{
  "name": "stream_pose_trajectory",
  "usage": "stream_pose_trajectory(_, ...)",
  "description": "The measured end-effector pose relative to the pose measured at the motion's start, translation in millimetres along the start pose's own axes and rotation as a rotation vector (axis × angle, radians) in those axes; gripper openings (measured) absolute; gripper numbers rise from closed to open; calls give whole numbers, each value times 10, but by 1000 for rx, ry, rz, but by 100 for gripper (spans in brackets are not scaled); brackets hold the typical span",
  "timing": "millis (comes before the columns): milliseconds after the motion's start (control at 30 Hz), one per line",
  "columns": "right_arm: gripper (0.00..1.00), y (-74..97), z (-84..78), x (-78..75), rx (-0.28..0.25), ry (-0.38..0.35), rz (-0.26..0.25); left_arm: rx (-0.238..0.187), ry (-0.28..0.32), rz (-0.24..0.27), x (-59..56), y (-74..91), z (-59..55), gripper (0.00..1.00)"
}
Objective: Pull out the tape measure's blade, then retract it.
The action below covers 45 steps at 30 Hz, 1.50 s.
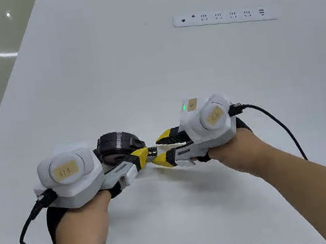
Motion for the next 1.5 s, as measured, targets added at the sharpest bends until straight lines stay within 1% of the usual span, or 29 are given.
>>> stream_pose_trajectory(167, 23, 84, -30, 16, -14, -14, -24, -4, -41, -8, 30, 41, -7, 63)
stream_pose_trajectory(200, 23, 107, -44, 15, -15, -17, -37, 0, -52, -11, 38, 49, -11, 63)
stream_pose_trajectory(233, 23, 117, -57, 9, -22, -24, -42, 16, -76, 4, 64, 57, -24, 63)
stream_pose_trajectory(267, 24, 128, -71, 9, -24, -33, -42, 5, -81, 1, 69, 67, -22, 63)
stream_pose_trajectory(300, 24, 146, -90, 5, -26, -37, -54, -1, -71, -6, 93, 90, -28, 63)
stream_pose_trajectory(333, 25, 162, -103, 5, -27, -41, -59, 0, -73, -8, 105, 98, -38, 63)
stream_pose_trajectory(400, 26, 200, -132, 14, -36, -56, -66, -6, -94, -23, 117, 121, -46, 64)
stream_pose_trajectory(467, 27, 235, -163, 24, -36, -57, -81, -11, -111, -36, 126, 147, -45, 65)
stream_pose_trajectory(533, 28, 263, -184, 36, -42, -75, -80, -9, -127, -42, 130, 166, -46, 65)
stream_pose_trajectory(600, 28, 311, -200, 48, -37, -62, -99, -10, -148, -53, 140, 182, -49, 64)
stream_pose_trajectory(733, 31, 384, -260, 55, -43, -83, -126, -14, -150, -79, 160, 233, -43, 65)
stream_pose_trajectory(800, 33, 434, -289, 75, -47, -93, -135, -11, -177, -79, 173, 266, -45, 64)
stream_pose_trajectory(867, 34, 482, -325, 93, -48, -97, -145, -19, -180, -101, 172, 302, -41, 65)
stream_pose_trajectory(967, 37, 555, -382, 117, -50, -108, -161, -20, -208, -122, 168, 336, -49, 65)
stream_pose_trajectory(1033, 38, 595, -416, 132, -50, -118, -165, -19, -211, -135, 169, 350, -51, 66)
stream_pose_trajectory(1100, 40, 651, -458, 156, -42, -123, -178, -18, -225, -138, 176, 369, -52, 66)
stream_pose_trajectory(1167, 40, 712, -486, 172, -43, -125, -195, -22, -224, -153, 181, 394, -53, 67)
stream_pose_trajectory(1267, 42, 782, -516, 190, -49, -142, -210, -17, -235, -169, 185, 397, -73, 69)
stream_pose_trajectory(1333, 44, 817, -547, 198, -42, -145, -225, -3, -253, -168, 195, 401, -92, 69)
stream_pose_trajectory(1367, 45, 840, -557, 218, -43, -150, -222, -6, -254, -174, 196, 413, -93, 70)
stream_pose_trajectory(1433, 46, 874, -579, 230, -42, -151, -235, -6, -256, -180, 198, 425, -95, 71)
stream_pose_trajectory(1500, 48, 911, -609, 243, -43, -162, -236, -3, -271, -186, 208, 444, -99, 72)
Point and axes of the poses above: the centre of the closed fingertips' face, and the gripper's own axes: y roughly backward along the fingers, x roughly to its left, z roughly out of its top, the point moved 7 cm from there along y, roughly backward along the fingers, and after that the axes turned 9 degrees about x, right-handed, at the moved point
